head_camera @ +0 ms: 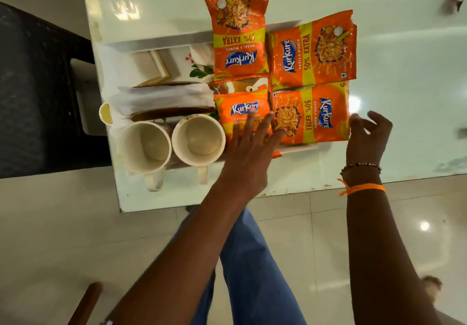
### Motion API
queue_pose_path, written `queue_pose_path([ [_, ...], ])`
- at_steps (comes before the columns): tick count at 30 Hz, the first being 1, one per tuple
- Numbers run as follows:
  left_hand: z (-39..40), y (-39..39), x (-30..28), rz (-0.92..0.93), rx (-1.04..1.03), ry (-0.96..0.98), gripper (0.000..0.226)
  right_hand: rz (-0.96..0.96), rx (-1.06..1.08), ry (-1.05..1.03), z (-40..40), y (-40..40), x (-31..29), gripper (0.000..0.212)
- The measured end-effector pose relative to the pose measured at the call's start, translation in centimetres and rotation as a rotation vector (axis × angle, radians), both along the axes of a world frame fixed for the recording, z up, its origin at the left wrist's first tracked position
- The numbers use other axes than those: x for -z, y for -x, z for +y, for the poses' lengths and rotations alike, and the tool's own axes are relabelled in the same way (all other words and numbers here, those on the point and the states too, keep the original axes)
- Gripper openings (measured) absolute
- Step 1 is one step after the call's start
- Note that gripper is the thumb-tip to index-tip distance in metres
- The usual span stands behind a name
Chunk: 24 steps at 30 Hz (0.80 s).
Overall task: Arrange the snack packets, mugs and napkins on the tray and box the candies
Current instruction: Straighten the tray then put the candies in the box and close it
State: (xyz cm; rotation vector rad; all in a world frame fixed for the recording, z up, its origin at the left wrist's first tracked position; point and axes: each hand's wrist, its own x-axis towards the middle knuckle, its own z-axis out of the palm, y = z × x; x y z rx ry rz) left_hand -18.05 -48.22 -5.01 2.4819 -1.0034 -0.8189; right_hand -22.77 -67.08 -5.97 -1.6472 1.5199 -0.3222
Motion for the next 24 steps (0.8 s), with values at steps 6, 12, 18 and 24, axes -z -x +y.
queue_pose_path([
  [6,6.4,6.2,-2.4,0.124,-0.273,0.346,0.024,-0.086,0.166,-0.233,3.8,2.8,1.0,0.023],
  [12,14.1,8.0,-0.1,0.572,-1.315,0.216,0.031,-0.23,0.159,-0.415,7.4,2.7,1.3,0.021],
  [18,17.8,1.4,1.7,0.811,-1.84,0.679,0.014,-0.155,0.097,-0.423,7.0,1.2,1.5,0.03],
  [24,18.4,-0.8,2.4,0.669,-1.588,0.563,0.021,-0.125,-0.047,-0.466,6.4,0.9,1.7,0.028],
])
